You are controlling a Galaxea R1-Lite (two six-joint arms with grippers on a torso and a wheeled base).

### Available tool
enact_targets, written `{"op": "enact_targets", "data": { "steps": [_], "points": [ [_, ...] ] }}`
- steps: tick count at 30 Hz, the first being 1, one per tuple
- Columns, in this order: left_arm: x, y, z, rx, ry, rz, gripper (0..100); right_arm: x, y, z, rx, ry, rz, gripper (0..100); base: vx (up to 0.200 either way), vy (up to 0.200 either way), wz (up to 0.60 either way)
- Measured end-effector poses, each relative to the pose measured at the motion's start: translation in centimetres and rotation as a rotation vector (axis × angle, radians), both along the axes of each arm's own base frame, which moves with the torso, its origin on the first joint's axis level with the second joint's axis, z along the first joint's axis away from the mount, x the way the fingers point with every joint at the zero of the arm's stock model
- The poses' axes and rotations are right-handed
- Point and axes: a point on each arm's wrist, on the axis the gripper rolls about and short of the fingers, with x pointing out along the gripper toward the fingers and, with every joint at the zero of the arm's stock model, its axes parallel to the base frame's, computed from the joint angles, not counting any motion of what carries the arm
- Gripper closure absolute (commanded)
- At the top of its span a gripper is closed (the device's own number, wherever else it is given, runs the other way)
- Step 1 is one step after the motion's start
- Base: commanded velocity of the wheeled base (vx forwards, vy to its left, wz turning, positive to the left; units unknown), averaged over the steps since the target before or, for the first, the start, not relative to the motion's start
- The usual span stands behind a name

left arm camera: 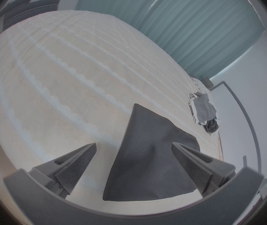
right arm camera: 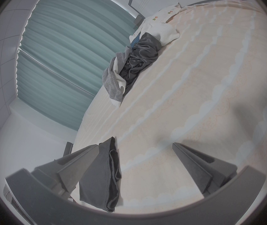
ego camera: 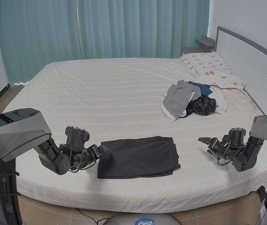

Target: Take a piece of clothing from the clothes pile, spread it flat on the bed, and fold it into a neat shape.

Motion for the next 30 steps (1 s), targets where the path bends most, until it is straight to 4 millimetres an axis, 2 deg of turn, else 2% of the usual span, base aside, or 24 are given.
{"op": "enact_targets", "data": {
  "steps": [11,18,30],
  "points": [
    [0.2,-0.3,-2.4,-0.029,-0.029,-0.096,0,-0.2,0.7,-0.6,-0.005,0.021,0.014,0,0.000,0.000,0.00],
    [0.1,-0.4,-3.1,-0.047,-0.109,-0.102,0,-0.3,1.1,-0.9,-0.007,0.030,0.025,0,0.000,0.000,0.00],
    [-0.3,-1.1,-3.9,-0.044,-0.101,-0.126,0,-0.3,1.3,-1.2,-0.009,0.037,0.032,0,0.000,0.000,0.00]
  ]
}}
